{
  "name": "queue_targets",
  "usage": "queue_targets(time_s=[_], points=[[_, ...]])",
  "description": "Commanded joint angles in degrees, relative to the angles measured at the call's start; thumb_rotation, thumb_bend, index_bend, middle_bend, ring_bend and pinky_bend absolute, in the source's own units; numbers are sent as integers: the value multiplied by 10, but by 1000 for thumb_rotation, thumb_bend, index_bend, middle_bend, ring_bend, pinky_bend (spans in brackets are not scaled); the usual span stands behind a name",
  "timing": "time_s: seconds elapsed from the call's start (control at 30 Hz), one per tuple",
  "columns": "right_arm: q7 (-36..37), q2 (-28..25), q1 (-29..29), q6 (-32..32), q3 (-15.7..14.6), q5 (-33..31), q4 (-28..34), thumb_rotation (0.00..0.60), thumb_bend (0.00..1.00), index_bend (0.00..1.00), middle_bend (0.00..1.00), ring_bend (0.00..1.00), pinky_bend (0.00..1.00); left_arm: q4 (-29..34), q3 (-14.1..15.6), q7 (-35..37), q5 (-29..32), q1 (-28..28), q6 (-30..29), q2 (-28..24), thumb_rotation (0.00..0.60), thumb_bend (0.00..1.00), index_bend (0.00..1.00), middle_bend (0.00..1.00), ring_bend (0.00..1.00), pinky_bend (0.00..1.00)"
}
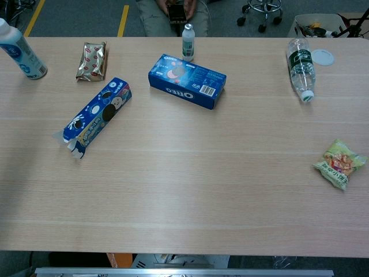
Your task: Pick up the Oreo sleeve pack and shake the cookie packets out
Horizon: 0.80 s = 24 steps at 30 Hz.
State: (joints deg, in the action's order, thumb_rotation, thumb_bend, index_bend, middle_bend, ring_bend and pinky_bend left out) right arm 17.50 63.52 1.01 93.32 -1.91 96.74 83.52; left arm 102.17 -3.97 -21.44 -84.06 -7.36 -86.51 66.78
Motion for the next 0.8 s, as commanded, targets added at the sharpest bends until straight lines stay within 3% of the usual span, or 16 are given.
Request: queue_targets(time_s=[0.03,0.43,0.8], points=[[-1,0,0,0,0,0,0,600,304,731,688,715,716,0,0,0,0,0,1,0,600,168,190,223,205,400],[-4,-4,0,-2,2,-2,6,600,304,731,688,715,716,7,-8,4,-12,-20,21,-13,600,168,189,225,205,400],[-8,-2,5,-14,2,-3,6,600,304,731,688,715,716,48,-28,28,3,-89,119,-25,600,167,190,223,205,400]])
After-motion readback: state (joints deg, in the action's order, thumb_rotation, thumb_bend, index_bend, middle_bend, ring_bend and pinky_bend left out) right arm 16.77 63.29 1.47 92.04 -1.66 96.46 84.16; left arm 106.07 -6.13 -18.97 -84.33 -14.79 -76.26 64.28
